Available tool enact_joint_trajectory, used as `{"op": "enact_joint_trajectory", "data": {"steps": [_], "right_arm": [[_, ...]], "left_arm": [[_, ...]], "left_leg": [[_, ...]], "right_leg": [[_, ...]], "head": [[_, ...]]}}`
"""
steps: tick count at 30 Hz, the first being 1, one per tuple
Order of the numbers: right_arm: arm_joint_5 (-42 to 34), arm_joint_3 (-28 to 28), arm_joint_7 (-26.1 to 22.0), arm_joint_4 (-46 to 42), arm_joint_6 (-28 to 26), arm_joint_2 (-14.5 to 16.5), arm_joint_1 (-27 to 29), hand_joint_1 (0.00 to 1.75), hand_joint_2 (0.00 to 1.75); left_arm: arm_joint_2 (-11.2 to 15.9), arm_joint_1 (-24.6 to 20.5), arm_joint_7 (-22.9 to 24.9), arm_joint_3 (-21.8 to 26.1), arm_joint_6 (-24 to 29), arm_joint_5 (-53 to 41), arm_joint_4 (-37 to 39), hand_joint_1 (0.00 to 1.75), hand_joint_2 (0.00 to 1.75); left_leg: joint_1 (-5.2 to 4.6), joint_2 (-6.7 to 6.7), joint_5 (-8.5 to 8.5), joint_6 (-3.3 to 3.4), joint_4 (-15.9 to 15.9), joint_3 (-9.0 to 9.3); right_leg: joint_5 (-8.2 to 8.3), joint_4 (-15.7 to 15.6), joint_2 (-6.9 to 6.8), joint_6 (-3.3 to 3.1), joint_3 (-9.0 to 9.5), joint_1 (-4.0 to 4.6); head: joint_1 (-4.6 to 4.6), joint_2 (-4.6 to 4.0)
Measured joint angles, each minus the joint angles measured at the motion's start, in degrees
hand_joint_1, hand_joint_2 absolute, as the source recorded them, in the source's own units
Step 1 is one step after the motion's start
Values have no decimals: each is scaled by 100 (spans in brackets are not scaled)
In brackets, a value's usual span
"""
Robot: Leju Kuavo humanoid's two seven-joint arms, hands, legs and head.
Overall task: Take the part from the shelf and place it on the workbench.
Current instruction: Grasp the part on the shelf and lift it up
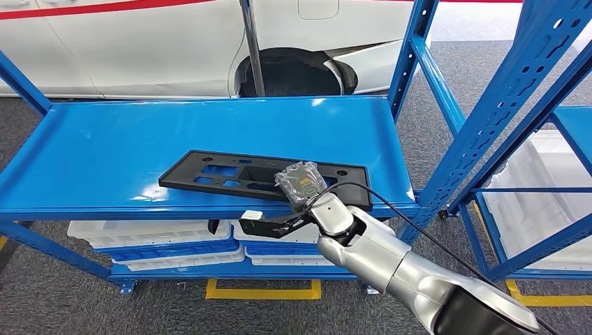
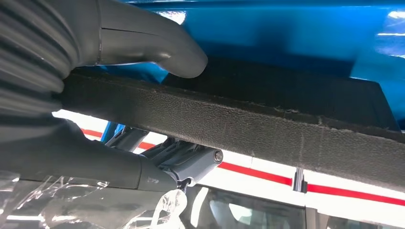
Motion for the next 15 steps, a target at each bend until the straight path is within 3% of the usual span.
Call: {"op": "enact_joint_trajectory", "data": {"steps": [6,11,15], "right_arm": [[360,0,-62,-108,-420,-28,107,175,175],[1215,0,9,-252,-904,-70,231,175,175],[1481,1,34,-350,-964,-103,338,175,175]], "left_arm": [[0,-6,48,0,-81,-4,0,0,175],[0,-6,49,0,-97,-11,0,0,175],[0,-6,47,0,-101,-14,0,0,175]], "left_leg": [[0,1,0,0,0,-6],[0,1,0,0,0,-9],[0,1,-1,0,0,-12]], "right_leg": [[0,0,1,0,-8,0],[0,0,2,0,-12,0],[0,0,2,0,-12,0]], "head": [[0,0],[0,0],[0,0]]}}
